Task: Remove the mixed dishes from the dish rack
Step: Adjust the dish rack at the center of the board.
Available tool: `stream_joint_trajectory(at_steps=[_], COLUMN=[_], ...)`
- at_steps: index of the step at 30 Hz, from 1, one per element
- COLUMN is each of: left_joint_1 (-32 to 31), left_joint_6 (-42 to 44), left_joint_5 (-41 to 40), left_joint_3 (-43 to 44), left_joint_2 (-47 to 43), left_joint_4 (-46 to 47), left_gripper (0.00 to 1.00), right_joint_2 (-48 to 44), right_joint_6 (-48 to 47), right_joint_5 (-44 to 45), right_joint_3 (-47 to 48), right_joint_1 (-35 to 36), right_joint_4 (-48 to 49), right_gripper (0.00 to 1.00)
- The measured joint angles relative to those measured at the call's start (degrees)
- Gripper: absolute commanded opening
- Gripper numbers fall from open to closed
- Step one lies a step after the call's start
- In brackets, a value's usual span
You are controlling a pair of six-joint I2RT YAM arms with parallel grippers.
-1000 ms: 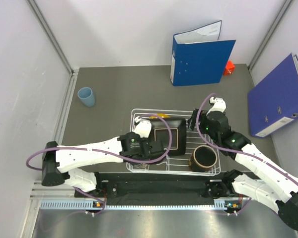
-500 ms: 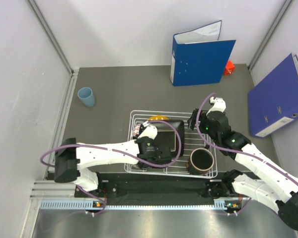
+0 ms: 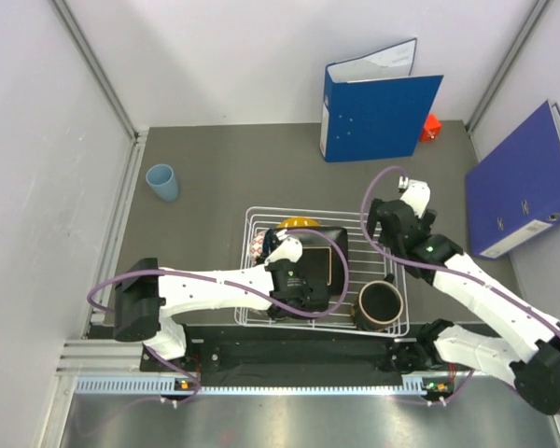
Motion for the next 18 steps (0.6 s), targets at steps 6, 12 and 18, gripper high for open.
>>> stream_joint_trajectory(at_steps=[6, 12, 18], left_joint_1=[0.00, 0.02, 0.83], left_joint_6=[0.00, 0.00, 0.20], left_joint_5=[0.04, 0.09, 0.11], left_joint_3=[0.02, 0.00, -0.26], left_joint_2=[-0.20, -0.55, -1.33], left_joint_4=[0.09, 0.24, 0.61], left_gripper=[0.00, 0.00, 0.00], right_joint_2=[7.28, 12.83, 15.74], right_joint_6=[2.03, 3.02, 0.96], right_joint_5=[1.64, 1.25, 3.13], right_joint_3=[-0.07, -1.20, -2.23], right_joint_1=[-0.48, -0.92, -2.78], right_joint_4=[-1.49, -0.50, -0.57], right_gripper=[1.00, 0.84, 0.05])
